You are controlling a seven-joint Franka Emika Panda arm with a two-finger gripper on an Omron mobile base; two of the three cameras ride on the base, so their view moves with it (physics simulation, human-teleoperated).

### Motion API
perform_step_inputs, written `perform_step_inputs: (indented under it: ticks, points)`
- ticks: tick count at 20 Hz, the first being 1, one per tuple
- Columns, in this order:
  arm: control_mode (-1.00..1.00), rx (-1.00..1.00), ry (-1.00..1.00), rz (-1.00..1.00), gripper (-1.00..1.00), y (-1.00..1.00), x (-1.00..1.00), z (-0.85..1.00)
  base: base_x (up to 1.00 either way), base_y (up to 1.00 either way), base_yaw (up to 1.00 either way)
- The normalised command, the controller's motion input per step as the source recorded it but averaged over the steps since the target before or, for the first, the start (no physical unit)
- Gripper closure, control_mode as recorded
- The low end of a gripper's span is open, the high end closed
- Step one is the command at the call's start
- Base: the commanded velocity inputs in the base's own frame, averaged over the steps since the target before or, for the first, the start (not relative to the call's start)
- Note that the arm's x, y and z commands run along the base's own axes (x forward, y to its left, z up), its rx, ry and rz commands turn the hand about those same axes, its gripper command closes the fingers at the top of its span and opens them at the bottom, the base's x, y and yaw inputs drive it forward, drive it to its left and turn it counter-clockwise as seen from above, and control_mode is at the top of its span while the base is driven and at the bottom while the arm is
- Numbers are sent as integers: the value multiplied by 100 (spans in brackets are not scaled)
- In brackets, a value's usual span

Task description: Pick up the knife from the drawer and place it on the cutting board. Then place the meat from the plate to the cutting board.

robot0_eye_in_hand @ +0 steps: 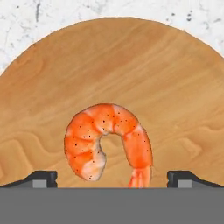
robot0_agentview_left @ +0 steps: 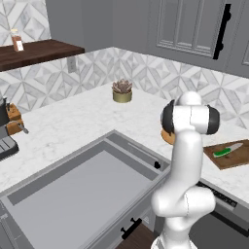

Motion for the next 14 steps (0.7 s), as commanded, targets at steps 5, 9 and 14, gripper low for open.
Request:
perform_step_inputs:
  ticks: [5, 9, 14]
  points:
    - [-100, 0, 2, 6, -100, 0, 40, -24, 0, 0, 0]
    - [-100, -3, 2, 6, -100, -8, 24, -40, 0, 0, 0]
    - [-100, -4, 0, 4, 100, -12, 0, -40, 0, 0, 0]
